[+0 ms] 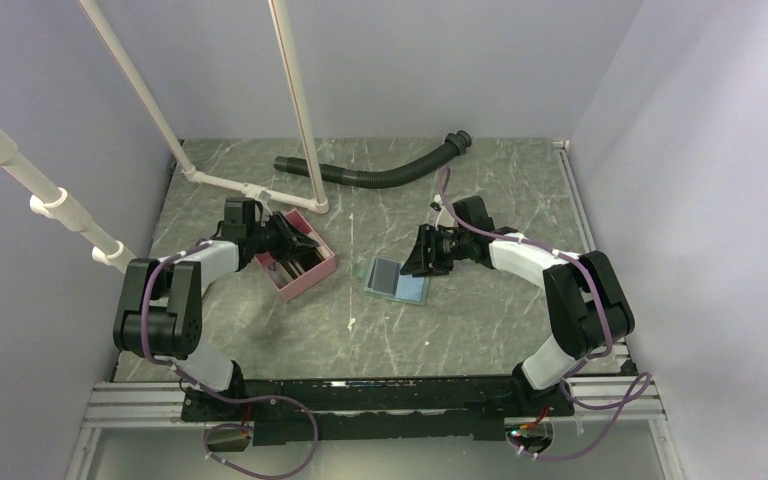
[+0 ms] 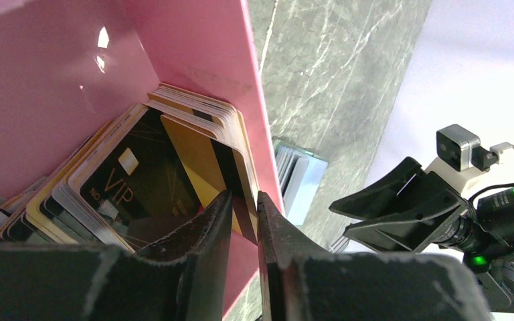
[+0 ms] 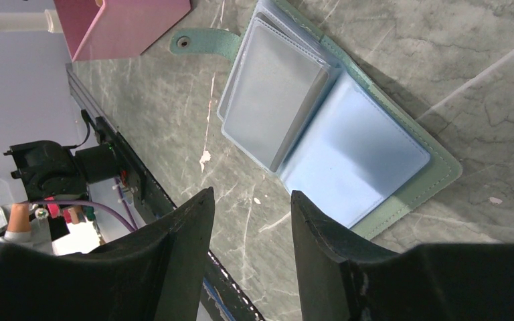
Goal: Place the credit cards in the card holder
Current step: Pick up the credit card from the storage box.
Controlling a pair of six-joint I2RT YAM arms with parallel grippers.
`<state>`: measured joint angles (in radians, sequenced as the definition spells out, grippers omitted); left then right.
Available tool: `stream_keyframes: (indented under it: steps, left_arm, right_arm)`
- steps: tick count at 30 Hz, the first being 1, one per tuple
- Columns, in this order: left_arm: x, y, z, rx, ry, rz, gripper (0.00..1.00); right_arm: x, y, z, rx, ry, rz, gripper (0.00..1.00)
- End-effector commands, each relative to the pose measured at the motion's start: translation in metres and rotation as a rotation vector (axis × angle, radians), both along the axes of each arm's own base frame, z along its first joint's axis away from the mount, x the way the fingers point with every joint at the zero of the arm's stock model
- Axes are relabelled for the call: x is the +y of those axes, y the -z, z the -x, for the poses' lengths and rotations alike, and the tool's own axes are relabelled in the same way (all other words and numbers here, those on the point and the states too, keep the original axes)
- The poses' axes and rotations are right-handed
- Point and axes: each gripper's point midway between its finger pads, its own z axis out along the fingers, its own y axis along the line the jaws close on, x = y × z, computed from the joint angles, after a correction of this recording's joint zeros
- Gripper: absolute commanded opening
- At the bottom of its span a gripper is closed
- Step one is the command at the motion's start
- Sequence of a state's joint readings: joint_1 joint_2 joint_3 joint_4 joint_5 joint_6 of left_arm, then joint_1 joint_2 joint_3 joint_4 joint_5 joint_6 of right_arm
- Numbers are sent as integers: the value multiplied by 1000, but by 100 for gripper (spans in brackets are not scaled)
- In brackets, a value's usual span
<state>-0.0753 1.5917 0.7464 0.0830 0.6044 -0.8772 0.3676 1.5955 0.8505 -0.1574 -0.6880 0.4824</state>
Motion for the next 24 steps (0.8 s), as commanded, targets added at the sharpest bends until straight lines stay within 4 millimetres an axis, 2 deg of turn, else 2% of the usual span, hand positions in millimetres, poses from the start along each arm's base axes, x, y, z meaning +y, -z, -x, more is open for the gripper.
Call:
stream_keyframes:
  steps: [1, 7, 12, 24]
  left_arm:
    - [-1, -36, -10, -96, 9, 1, 25]
    - [1, -35, -8, -86, 6, -8, 23]
    - [2, -34, -5, -69, 2, -17, 16]
    - [12, -47, 18, -22, 6, -75, 7]
  right_arm:
    - [2, -7, -5, -33, -2, -17, 48]
    - [3, -8, -5, -35, -2, -21, 48]
    - [2, -7, -4, -33, -2, -18, 48]
    - [3, -6, -3, -30, -6, -23, 48]
